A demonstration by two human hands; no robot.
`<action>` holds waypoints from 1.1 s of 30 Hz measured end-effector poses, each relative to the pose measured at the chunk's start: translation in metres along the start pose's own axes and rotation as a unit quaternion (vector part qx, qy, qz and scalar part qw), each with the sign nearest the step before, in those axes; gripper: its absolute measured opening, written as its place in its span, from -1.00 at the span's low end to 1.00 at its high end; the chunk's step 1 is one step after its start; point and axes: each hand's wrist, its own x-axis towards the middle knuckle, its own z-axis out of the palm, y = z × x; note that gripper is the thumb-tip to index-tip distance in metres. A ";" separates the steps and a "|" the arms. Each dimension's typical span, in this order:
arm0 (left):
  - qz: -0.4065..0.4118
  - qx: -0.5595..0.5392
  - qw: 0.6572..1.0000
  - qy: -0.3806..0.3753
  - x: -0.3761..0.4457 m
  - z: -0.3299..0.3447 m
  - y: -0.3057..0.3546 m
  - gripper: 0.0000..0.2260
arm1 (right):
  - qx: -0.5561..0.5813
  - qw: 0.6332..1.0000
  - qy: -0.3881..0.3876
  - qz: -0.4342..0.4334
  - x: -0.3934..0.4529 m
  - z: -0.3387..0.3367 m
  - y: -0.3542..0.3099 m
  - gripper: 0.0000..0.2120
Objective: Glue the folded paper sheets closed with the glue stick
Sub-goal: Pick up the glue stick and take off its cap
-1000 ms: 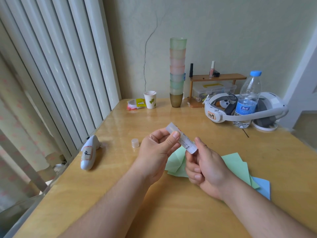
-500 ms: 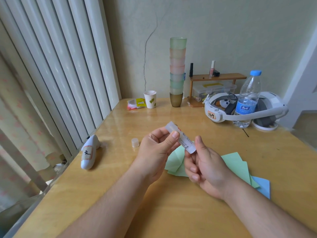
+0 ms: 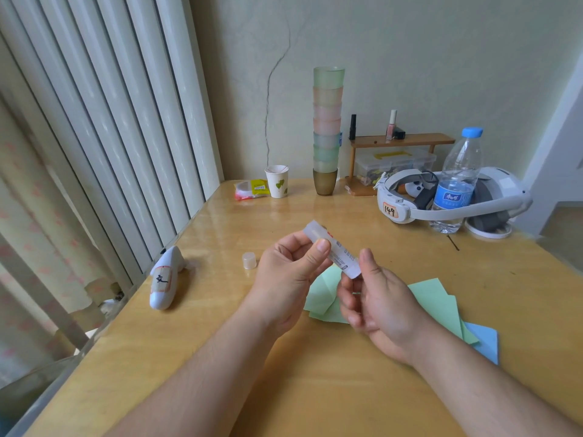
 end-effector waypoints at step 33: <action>0.009 0.014 1.000 0.015 0.001 -0.002 0.000 -0.74 | -0.047 0.998 -0.015 -0.050 -0.004 0.004 0.001 -0.40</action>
